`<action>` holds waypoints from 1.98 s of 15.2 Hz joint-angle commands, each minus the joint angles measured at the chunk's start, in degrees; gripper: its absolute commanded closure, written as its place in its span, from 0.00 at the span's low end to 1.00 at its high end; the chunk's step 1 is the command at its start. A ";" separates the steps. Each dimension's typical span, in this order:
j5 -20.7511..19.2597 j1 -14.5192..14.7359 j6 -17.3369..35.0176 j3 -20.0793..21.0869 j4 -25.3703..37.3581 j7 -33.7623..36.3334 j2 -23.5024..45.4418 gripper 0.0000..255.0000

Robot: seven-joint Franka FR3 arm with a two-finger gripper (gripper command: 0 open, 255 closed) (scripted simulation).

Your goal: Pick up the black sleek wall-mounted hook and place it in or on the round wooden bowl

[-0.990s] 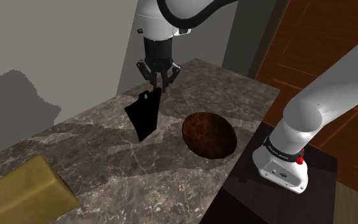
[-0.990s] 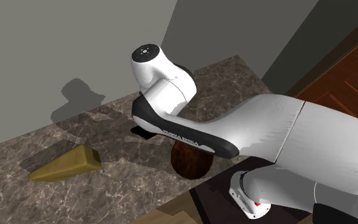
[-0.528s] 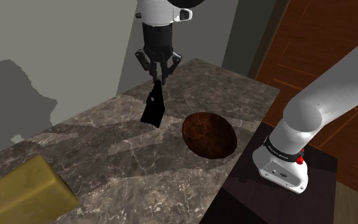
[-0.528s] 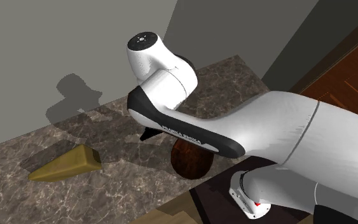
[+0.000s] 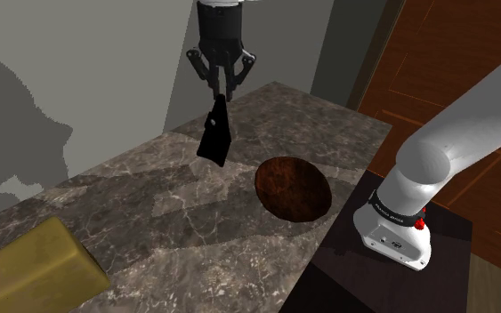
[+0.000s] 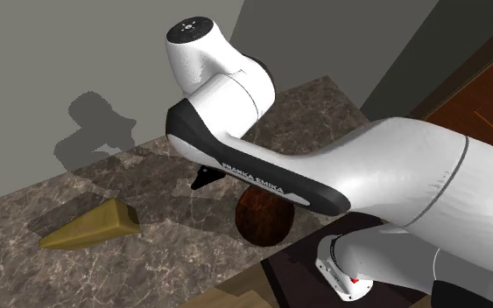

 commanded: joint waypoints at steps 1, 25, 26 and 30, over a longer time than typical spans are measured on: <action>-0.03 -0.06 -1.78 -0.21 1.70 0.00 -0.09 1.00; 4.28 6.57 -27.13 -23.43 -7.61 -16.37 -33.59 1.00; 4.40 6.67 -26.50 -23.36 -8.68 -16.43 -34.03 1.00; 4.89 7.05 -24.01 -22.99 -12.87 -16.67 -35.74 1.00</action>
